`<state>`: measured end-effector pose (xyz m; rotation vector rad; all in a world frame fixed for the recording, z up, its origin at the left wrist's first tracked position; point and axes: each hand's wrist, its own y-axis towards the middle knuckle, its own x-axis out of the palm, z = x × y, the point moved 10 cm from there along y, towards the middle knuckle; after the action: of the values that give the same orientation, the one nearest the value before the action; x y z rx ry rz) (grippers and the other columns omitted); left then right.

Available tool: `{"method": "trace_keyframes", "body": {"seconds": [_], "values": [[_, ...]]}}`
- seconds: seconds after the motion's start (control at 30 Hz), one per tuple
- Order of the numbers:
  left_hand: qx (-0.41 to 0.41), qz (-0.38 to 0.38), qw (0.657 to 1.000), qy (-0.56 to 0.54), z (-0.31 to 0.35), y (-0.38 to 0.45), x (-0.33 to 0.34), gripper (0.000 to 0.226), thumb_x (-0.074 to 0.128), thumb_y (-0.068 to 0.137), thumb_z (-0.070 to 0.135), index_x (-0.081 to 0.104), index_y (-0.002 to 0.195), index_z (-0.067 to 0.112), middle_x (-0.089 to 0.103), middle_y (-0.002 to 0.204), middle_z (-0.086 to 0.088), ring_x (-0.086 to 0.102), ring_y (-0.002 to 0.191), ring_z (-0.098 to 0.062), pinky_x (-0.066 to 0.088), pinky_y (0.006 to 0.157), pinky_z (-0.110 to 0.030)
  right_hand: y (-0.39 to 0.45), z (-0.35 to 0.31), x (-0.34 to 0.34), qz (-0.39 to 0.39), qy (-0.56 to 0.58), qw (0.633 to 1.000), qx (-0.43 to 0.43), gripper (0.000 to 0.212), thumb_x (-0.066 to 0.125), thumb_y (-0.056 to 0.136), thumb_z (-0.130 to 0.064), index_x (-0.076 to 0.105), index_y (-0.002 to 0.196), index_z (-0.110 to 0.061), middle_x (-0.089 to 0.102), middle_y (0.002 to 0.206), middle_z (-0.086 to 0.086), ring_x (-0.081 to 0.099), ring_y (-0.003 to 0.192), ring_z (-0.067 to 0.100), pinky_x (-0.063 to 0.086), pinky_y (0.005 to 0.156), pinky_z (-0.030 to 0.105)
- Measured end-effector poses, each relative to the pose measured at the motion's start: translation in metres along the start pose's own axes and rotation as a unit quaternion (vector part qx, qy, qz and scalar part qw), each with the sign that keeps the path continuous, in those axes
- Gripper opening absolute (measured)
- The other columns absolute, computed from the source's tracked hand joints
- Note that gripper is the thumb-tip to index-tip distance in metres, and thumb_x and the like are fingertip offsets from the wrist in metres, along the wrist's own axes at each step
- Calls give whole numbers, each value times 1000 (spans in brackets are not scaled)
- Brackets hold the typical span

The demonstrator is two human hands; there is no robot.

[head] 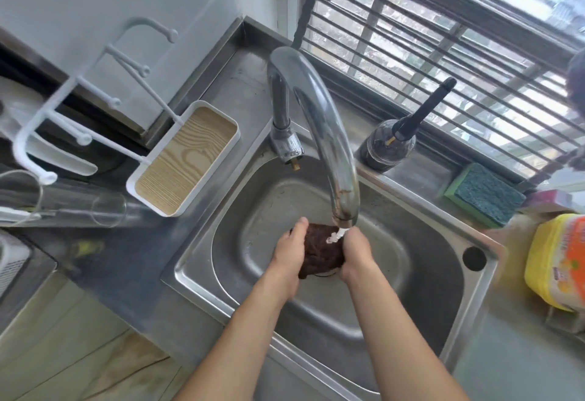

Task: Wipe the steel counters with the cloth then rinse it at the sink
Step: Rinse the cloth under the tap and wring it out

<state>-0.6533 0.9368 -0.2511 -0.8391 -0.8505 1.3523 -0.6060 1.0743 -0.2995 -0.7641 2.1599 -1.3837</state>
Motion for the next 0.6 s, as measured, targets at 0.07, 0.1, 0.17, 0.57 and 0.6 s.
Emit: {"method": "trace_keyframes", "body": {"seconds": [0.07, 0.1, 0.17, 0.57, 0.6], "values": [[5, 41, 999, 4, 2, 9, -13, 28, 47, 101, 37, 61, 113, 17, 71, 112, -13, 64, 82, -21, 44, 49, -21, -16, -4, 4, -46, 61, 997, -9, 14, 63, 92, -16, 75, 89, -9, 76, 92, 16, 72, 77, 31, 59, 73, 41], [11, 52, 999, 3, 2, 11, -13, 23, 47, 101, 35, 56, 115, 20, 68, 117, -14, 62, 88, -23, 45, 54, -25, -24, -5, 9, -77, 83, 993, -26, 12, 65, 92, -13, 76, 91, -10, 76, 94, 15, 72, 78, 28, 58, 76, 40], [7, 48, 999, -22, -3, 13, -6, 14, 50, 101, 30, 49, 113, 22, 66, 116, -16, 64, 95, -27, 50, 64, -32, -47, -5, 27, -132, 84, 984, -87, 13, 66, 95, -11, 76, 103, -14, 78, 104, 9, 74, 89, 21, 58, 85, 38], [-43, -13, 999, -20, -22, 1, 17, 37, 59, 95, 42, 74, 91, 8, 77, 86, -7, 72, 80, -22, 58, 71, -32, -38, -45, 9, 116, -245, 928, -255, 48, 63, 100, -34, 52, 57, -15, 66, 69, 13, 57, 74, 30, 37, 70, 33], [-34, -20, 999, -9, -20, 2, 17, 35, 60, 95, 40, 74, 87, 9, 76, 81, -6, 72, 77, -21, 57, 70, -30, -25, -42, 6, 108, -245, 940, -211, 49, 64, 99, -28, 52, 53, -14, 61, 62, 9, 56, 73, 28, 38, 69, 34]]}}
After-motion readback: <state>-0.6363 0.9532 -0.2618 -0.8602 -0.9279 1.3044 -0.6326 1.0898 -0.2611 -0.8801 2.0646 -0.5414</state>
